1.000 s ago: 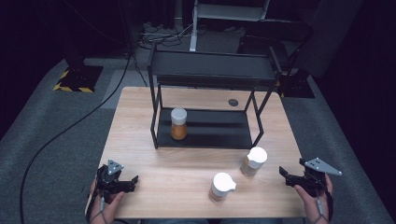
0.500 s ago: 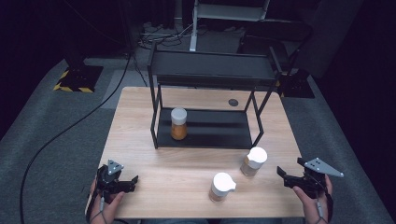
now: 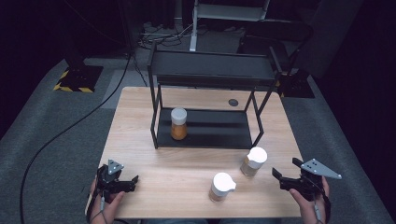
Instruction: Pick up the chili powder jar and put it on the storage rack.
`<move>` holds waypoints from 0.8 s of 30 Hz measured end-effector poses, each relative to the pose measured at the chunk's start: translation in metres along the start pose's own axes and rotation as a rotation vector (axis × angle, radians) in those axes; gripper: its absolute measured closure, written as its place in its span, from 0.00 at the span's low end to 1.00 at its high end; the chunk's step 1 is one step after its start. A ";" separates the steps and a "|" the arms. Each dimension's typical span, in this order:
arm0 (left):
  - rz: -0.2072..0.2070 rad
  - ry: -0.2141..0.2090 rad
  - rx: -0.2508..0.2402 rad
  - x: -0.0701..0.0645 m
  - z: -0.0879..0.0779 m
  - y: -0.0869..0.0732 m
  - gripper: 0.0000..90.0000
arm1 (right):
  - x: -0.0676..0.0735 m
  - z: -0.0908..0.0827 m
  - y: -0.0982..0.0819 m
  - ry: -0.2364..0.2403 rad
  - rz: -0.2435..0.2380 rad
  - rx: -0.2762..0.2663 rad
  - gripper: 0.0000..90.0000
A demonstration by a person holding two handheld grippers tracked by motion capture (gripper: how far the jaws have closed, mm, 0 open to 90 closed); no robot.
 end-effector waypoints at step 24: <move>0.000 0.000 0.000 0.000 0.000 0.000 0.02 | 0.042 0.003 0.015 0.084 -0.036 -0.025 0.05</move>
Point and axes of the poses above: each handheld gripper's, and its own axes: z roughly forward along the jaws, y roughly out of its top, x roughly to its left, the point moved 5 cm from there along z, roughly forward along the jaws, and after that the axes turned 5 degrees about y, right-handed, at the moved point
